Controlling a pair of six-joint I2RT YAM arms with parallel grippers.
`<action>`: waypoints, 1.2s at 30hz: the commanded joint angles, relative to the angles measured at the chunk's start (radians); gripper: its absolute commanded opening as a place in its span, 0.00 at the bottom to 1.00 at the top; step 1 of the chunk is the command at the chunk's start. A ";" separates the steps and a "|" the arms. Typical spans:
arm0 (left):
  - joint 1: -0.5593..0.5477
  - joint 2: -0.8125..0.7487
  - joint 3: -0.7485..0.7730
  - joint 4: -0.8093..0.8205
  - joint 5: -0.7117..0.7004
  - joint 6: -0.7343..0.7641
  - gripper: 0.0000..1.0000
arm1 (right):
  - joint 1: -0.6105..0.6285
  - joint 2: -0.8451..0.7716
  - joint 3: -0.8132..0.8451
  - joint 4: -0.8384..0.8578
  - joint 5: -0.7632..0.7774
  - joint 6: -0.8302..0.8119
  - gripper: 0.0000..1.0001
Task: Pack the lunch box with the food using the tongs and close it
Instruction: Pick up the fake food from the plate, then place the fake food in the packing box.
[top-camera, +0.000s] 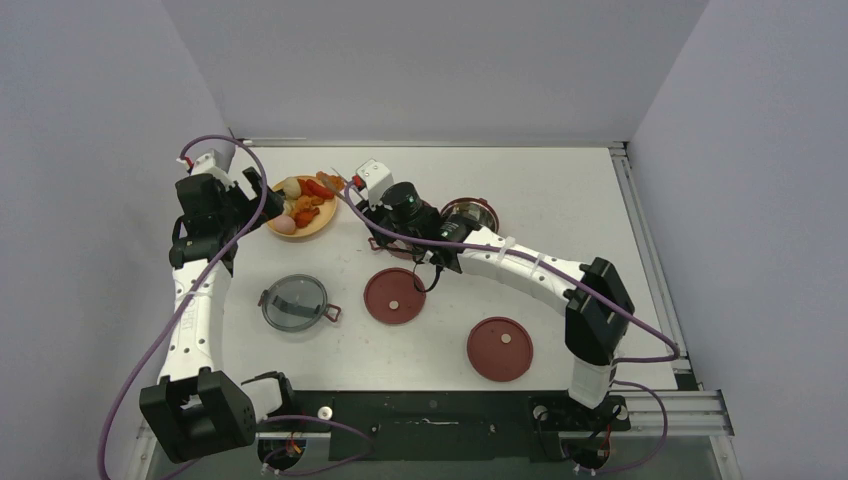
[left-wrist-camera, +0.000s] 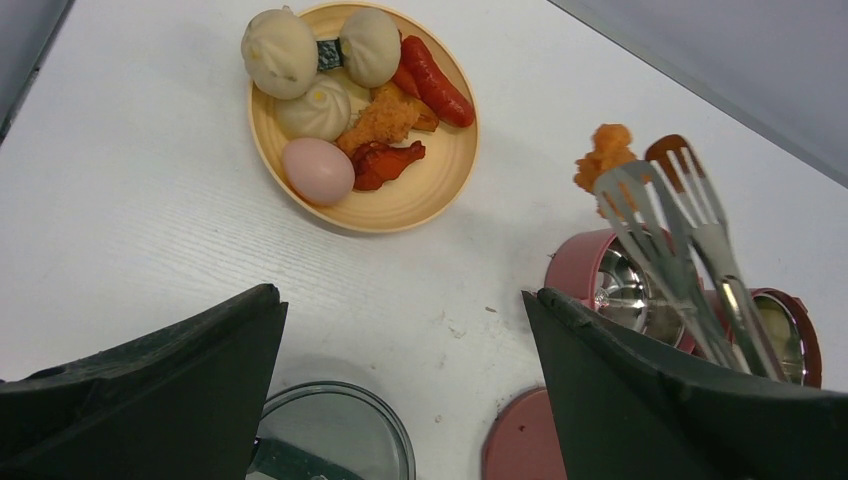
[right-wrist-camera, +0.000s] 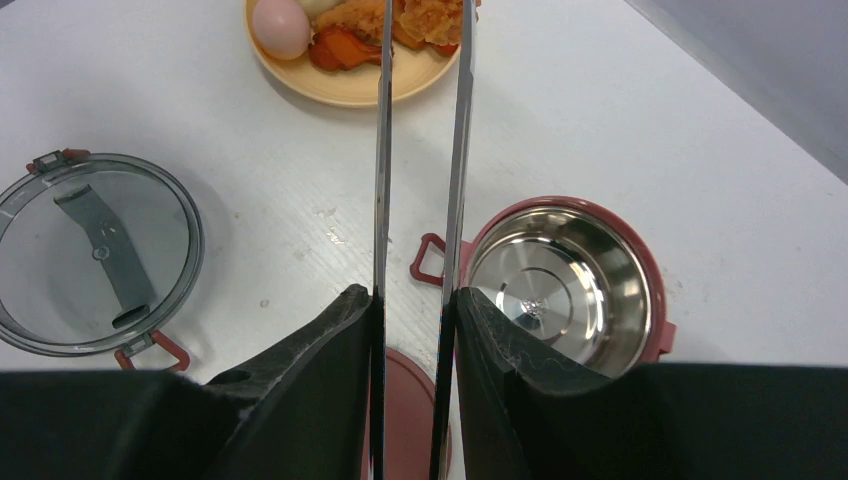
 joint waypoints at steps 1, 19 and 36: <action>0.003 -0.004 0.002 0.060 0.018 0.001 0.96 | 0.007 -0.139 -0.048 0.036 0.112 0.030 0.05; -0.008 0.021 -0.003 0.068 0.033 -0.009 0.96 | -0.086 -0.364 -0.322 -0.132 0.189 0.143 0.06; -0.011 0.025 -0.005 0.067 0.037 -0.009 0.96 | -0.097 -0.313 -0.353 -0.189 0.186 0.169 0.06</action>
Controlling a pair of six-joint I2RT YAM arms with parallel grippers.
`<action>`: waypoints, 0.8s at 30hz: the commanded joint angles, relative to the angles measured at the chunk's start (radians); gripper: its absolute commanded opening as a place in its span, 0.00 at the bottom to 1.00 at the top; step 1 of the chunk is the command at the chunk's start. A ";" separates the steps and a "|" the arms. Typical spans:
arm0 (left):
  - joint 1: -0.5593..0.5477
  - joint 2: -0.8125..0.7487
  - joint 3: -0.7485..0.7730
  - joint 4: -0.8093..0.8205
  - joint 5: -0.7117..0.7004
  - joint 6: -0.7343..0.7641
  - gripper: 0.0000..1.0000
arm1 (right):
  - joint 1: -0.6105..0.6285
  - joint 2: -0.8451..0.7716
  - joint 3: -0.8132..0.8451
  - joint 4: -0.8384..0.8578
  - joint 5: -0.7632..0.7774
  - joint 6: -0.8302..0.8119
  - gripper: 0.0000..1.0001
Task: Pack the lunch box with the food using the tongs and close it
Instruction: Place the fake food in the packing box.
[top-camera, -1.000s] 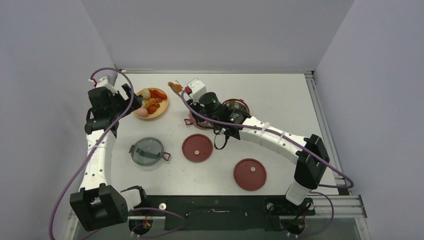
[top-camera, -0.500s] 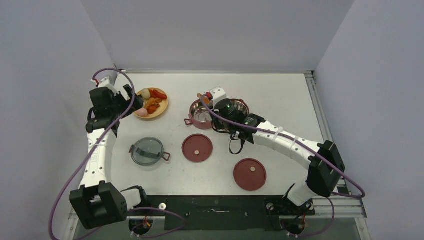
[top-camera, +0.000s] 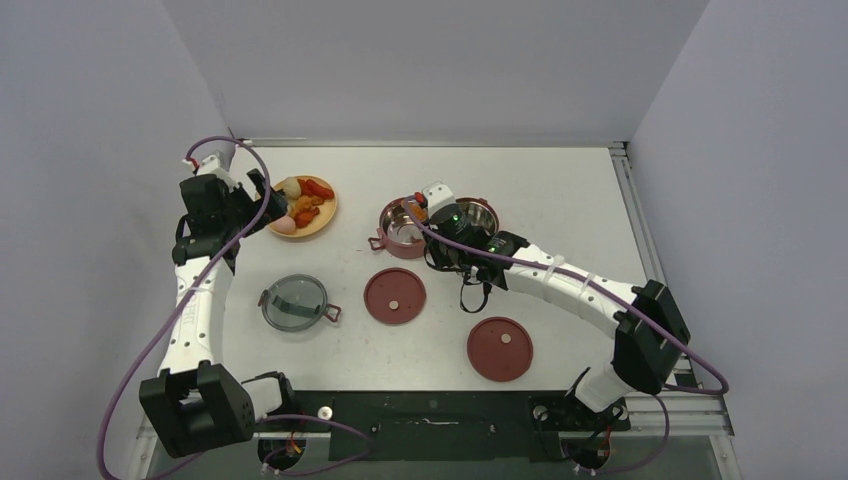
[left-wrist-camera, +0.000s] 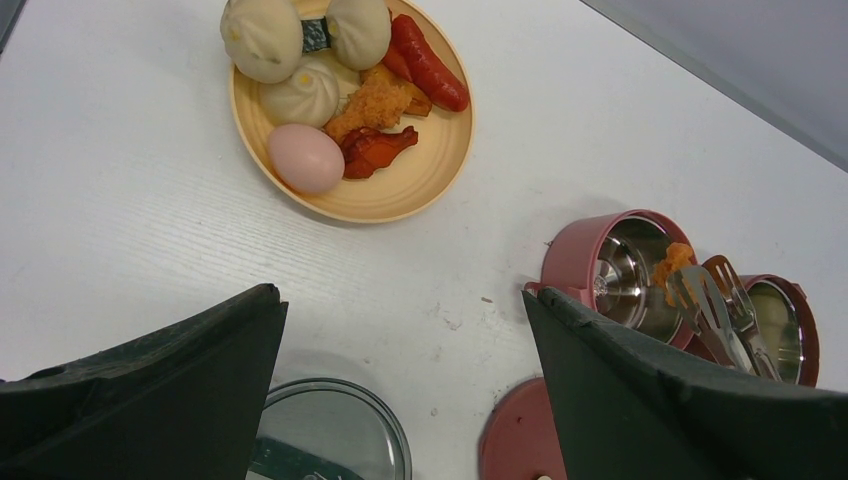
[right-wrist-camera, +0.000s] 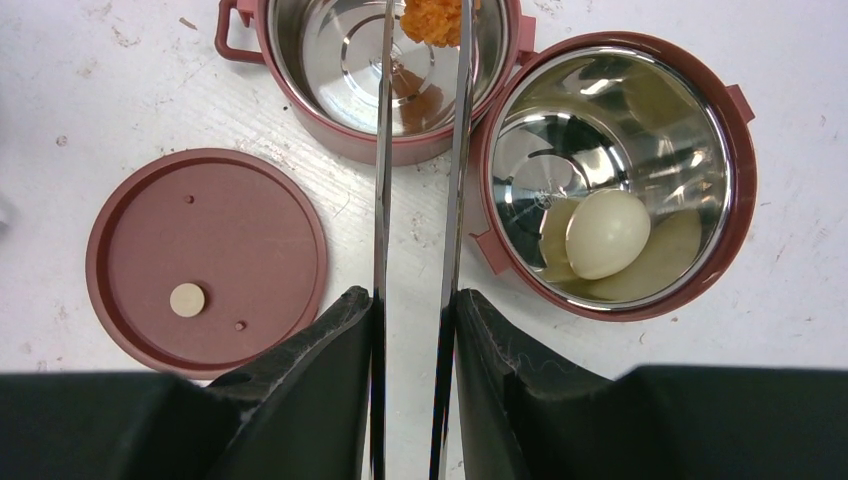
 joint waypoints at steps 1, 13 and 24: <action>-0.005 0.003 0.010 0.058 0.014 -0.005 0.96 | -0.002 0.000 0.017 0.013 0.024 0.017 0.06; -0.014 0.009 0.010 0.055 0.013 -0.002 0.96 | -0.002 0.043 0.026 -0.005 0.026 0.026 0.08; -0.020 0.007 0.011 0.055 0.007 0.000 0.96 | -0.002 0.057 0.031 0.007 0.024 0.025 0.23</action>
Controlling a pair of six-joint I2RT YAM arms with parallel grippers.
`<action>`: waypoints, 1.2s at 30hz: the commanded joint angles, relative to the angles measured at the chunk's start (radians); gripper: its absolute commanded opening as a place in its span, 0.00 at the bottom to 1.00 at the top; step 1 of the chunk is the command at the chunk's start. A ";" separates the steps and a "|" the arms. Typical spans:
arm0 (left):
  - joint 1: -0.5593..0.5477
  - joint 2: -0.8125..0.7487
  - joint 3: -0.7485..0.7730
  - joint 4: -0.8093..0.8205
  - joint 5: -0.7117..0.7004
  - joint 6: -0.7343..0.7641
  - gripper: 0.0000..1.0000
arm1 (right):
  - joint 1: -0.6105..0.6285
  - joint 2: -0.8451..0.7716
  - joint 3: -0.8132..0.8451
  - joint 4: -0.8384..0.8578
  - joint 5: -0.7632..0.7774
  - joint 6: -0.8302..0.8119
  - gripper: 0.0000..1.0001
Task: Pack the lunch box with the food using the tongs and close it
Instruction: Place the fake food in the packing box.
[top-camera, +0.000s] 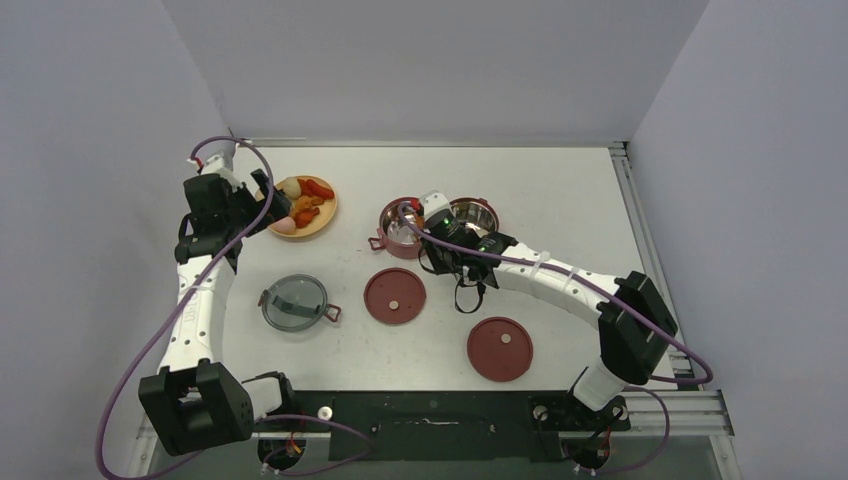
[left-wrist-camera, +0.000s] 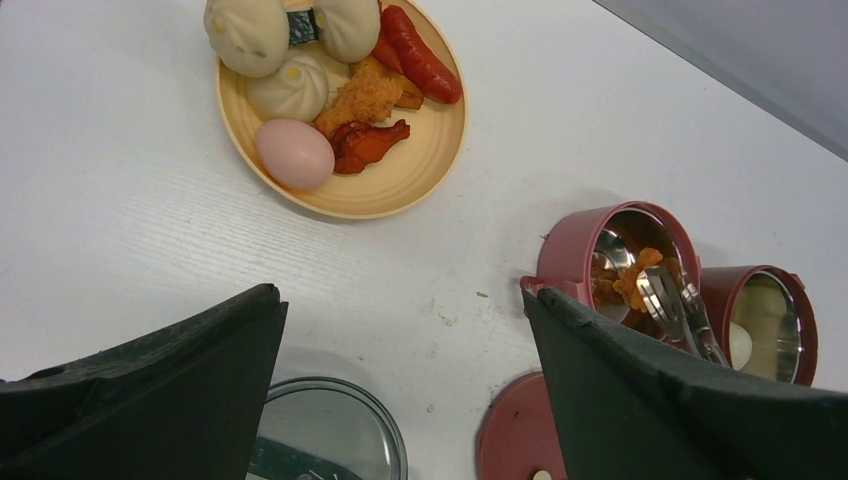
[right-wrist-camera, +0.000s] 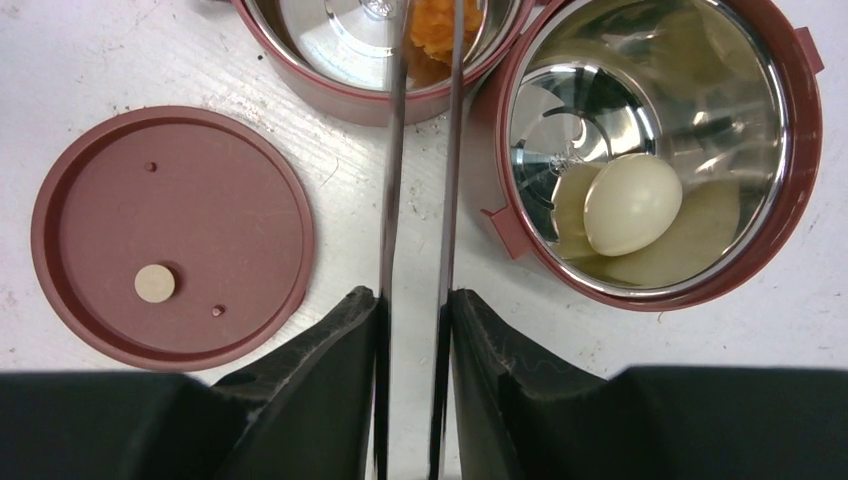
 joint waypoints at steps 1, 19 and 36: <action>-0.005 -0.002 0.011 0.055 0.004 0.000 0.96 | -0.002 -0.012 0.033 0.050 0.023 0.002 0.25; -0.011 -0.007 0.010 0.054 -0.004 0.004 0.96 | 0.014 -0.059 0.071 0.063 -0.015 -0.003 0.32; -0.010 -0.036 0.001 0.060 -0.028 0.008 0.96 | 0.113 0.070 0.220 0.213 -0.183 -0.001 0.33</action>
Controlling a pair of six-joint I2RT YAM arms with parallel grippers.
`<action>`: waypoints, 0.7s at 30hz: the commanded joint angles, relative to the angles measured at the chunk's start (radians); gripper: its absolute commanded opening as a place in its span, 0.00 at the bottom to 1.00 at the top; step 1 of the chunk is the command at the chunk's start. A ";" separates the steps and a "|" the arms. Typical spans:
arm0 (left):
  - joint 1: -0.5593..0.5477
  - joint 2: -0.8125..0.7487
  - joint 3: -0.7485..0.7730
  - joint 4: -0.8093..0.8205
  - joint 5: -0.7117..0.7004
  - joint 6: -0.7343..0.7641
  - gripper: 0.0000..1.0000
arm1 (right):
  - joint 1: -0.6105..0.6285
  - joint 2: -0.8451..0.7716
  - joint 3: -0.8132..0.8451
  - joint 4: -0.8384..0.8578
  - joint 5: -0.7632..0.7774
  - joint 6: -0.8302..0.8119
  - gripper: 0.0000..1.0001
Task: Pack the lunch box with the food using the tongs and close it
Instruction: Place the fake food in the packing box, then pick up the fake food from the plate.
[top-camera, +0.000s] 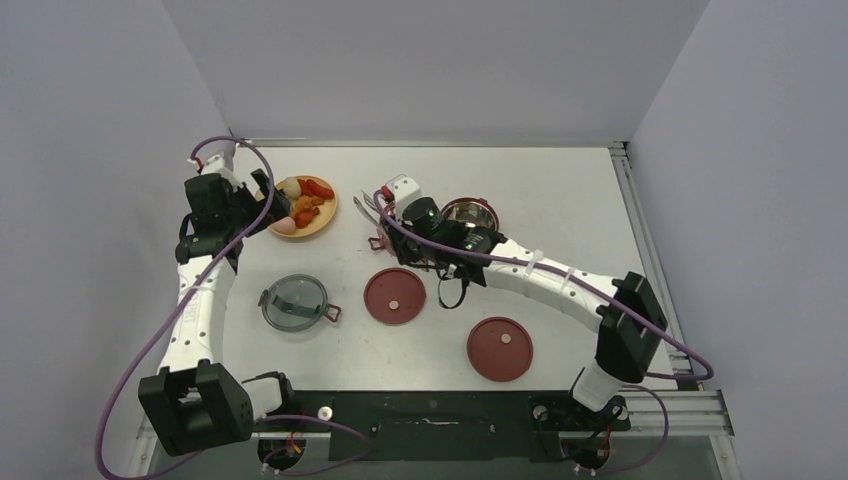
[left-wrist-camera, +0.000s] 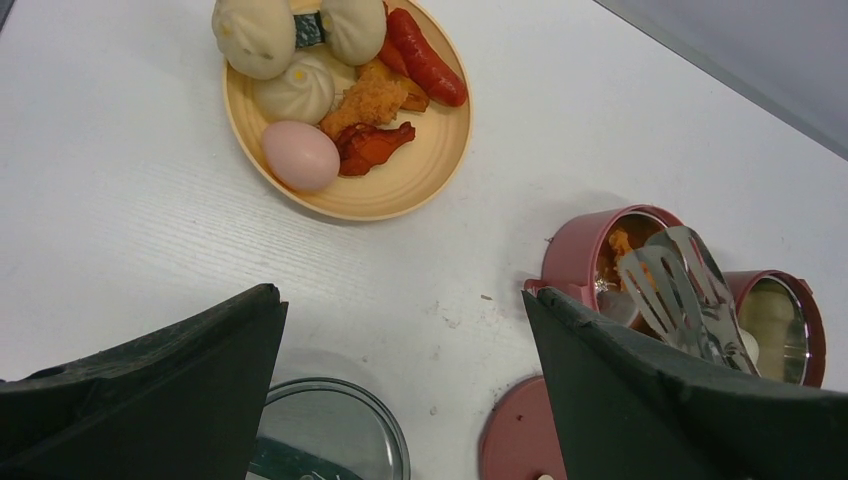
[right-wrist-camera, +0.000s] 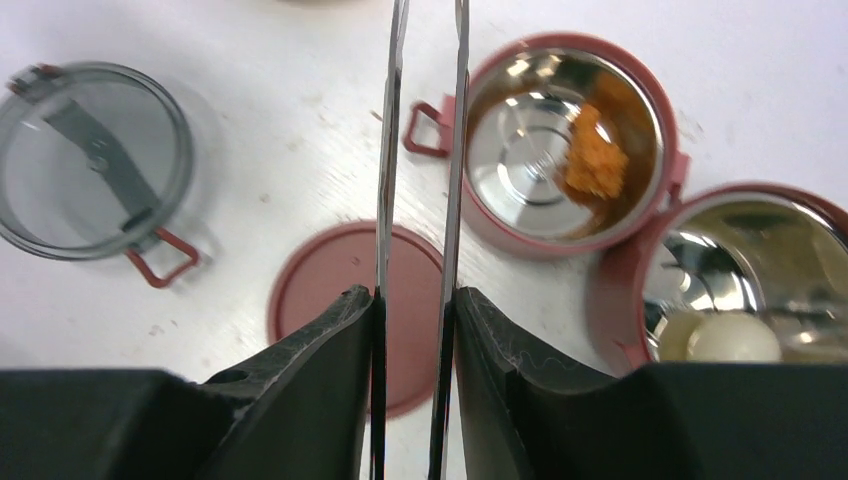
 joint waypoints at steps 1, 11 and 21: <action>-0.003 -0.037 0.002 0.061 -0.012 0.007 0.96 | 0.035 0.086 0.097 0.148 -0.104 0.009 0.33; -0.004 -0.052 0.001 0.067 0.010 -0.004 0.96 | 0.079 0.355 0.303 0.264 -0.228 0.045 0.35; -0.008 -0.051 0.001 0.077 0.044 -0.021 0.96 | 0.086 0.543 0.484 0.276 -0.211 0.014 0.39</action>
